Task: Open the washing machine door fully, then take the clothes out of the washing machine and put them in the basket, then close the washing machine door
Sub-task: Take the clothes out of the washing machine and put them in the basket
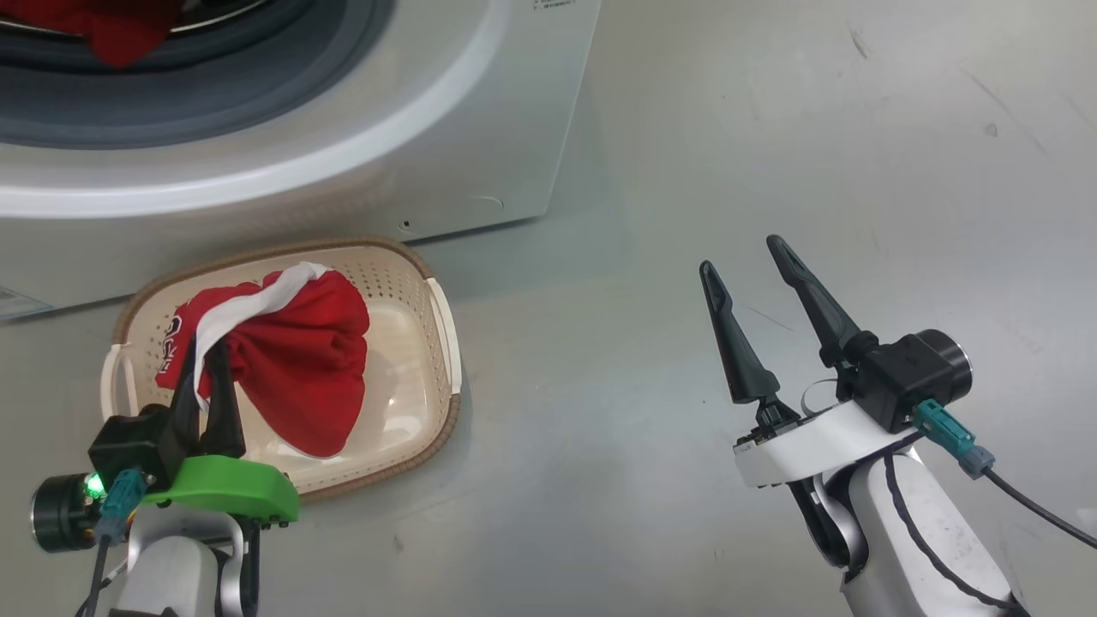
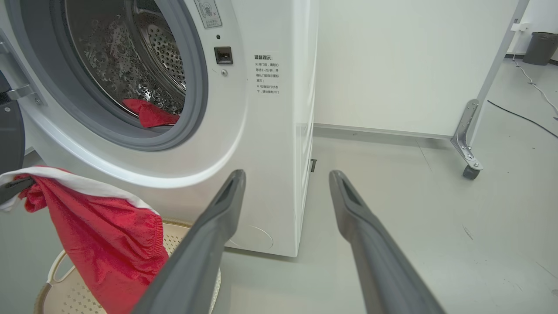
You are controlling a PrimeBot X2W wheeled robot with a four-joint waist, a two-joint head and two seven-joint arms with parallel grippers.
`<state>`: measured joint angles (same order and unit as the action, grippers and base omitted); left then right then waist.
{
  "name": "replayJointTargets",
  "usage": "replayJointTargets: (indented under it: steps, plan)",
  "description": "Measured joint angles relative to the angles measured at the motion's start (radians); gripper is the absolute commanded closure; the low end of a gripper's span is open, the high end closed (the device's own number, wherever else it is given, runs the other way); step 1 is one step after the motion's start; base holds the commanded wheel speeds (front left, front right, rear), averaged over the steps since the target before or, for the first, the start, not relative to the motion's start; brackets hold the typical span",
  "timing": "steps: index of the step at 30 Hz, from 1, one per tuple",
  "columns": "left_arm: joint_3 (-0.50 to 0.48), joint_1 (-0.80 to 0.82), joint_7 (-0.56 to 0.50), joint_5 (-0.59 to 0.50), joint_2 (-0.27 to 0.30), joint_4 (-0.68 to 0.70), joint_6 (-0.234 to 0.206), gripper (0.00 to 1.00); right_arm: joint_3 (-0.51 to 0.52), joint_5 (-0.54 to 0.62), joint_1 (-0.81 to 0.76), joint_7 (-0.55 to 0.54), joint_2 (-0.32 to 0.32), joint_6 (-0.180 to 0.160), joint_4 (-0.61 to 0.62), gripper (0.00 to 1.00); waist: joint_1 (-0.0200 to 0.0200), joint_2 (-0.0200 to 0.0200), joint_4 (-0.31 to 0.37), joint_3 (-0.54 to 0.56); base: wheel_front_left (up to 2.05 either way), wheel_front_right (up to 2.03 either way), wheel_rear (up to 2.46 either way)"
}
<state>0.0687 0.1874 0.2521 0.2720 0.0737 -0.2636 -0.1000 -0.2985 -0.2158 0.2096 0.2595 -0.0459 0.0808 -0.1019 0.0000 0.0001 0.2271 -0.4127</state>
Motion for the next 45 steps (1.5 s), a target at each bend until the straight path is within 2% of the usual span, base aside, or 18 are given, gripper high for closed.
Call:
replayJointTargets:
  steps: [8,14,23,35,36,38,39,45]
  plan:
    - [-0.014,0.074,0.000,0.010,0.005,-0.160,0.014,1.00,-0.010,-0.029,0.059,0.000,0.000,-0.004,0.040,0.00,0.0000,0.0000,0.027,-0.120,0.00,0.00,0.00]
    - [-0.027,0.142,0.000,0.013,0.015,-0.209,0.020,1.00,-0.010,-0.030,0.095,0.000,0.000,-0.011,0.060,0.00,0.0000,0.0000,0.043,-0.188,0.00,0.00,0.00]
    - [-0.030,0.231,0.000,0.047,0.012,-0.343,0.062,1.00,-0.003,-0.037,0.156,0.000,0.000,-0.022,0.072,0.00,0.0001,0.0000,0.059,-0.302,0.00,0.00,0.00]
    - [-0.035,0.281,0.000,0.078,0.012,-0.509,0.098,1.00,-0.011,-0.039,0.183,0.000,0.000,-0.023,0.058,0.00,0.0001,0.0000,0.056,-0.340,0.00,0.00,0.00]
    - [-0.033,0.288,0.000,0.078,0.011,-0.520,0.104,0.95,-0.011,-0.039,0.183,0.000,0.000,-0.024,0.054,0.00,0.0001,-0.0001,0.055,-0.338,0.00,0.00,0.00]
    - [-0.027,0.297,0.000,0.077,0.011,-0.539,0.110,0.36,-0.011,-0.039,0.183,0.000,0.000,-0.030,0.049,0.00,0.0000,0.0000,0.052,-0.332,0.00,0.00,0.00]
    - [-0.023,0.300,0.000,0.077,0.010,-0.544,0.118,0.00,-0.011,-0.039,0.184,0.000,0.000,-0.030,0.045,0.00,0.0001,0.0000,0.050,-0.329,0.00,0.00,0.00]
    - [0.022,0.335,0.000,0.049,0.001,-0.570,0.146,0.00,-0.005,-0.035,0.186,0.000,0.000,-0.030,0.023,0.00,0.0001,0.0000,0.037,-0.298,0.00,0.00,0.00]
